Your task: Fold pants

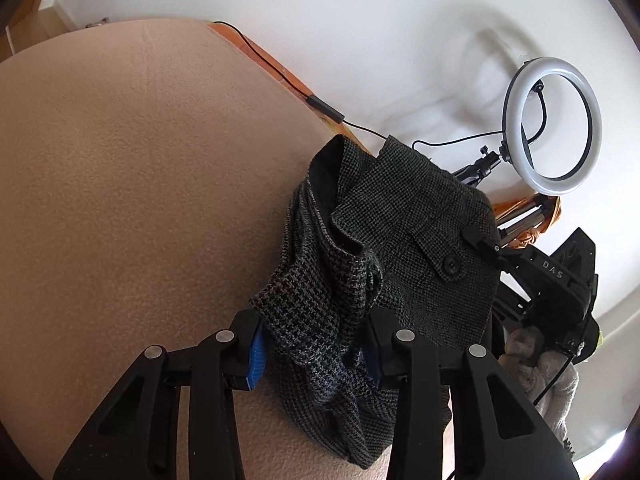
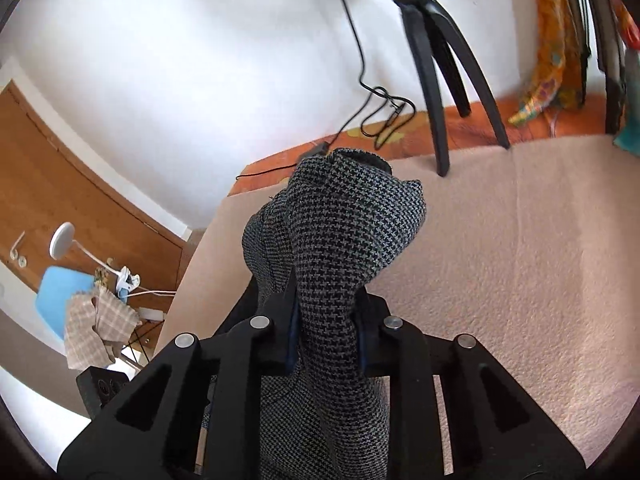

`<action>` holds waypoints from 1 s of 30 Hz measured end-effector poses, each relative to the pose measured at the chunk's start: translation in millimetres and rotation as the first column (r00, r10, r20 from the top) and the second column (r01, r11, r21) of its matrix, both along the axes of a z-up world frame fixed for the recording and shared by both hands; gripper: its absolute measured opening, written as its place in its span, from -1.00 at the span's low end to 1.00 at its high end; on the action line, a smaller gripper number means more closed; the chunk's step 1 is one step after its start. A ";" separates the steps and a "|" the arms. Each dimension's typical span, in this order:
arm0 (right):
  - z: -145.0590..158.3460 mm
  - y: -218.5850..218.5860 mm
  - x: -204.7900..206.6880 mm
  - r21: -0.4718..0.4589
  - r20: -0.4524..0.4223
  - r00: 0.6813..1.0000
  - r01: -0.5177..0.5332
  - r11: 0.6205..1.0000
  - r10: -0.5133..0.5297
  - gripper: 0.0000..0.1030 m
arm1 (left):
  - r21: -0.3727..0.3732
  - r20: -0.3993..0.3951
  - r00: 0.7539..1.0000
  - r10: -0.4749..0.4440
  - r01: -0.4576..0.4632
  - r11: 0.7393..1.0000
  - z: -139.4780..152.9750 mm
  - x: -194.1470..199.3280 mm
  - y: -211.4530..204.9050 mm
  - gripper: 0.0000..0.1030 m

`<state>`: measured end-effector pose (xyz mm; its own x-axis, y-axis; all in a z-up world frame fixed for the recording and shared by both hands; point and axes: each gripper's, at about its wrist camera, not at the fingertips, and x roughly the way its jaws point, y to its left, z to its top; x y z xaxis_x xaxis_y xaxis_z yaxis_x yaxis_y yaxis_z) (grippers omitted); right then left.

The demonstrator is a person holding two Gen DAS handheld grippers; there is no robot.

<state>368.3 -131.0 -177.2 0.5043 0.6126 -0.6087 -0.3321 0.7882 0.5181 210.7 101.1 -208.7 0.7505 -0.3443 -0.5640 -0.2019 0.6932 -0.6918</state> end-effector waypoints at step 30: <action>146.9 -190.1 -85.1 -0.105 0.254 0.965 0.097 0.990 -0.067 -0.58 | 0.122 0.237 0.900 -0.366 0.346 0.930 104.4 1.3 -200.8 -0.30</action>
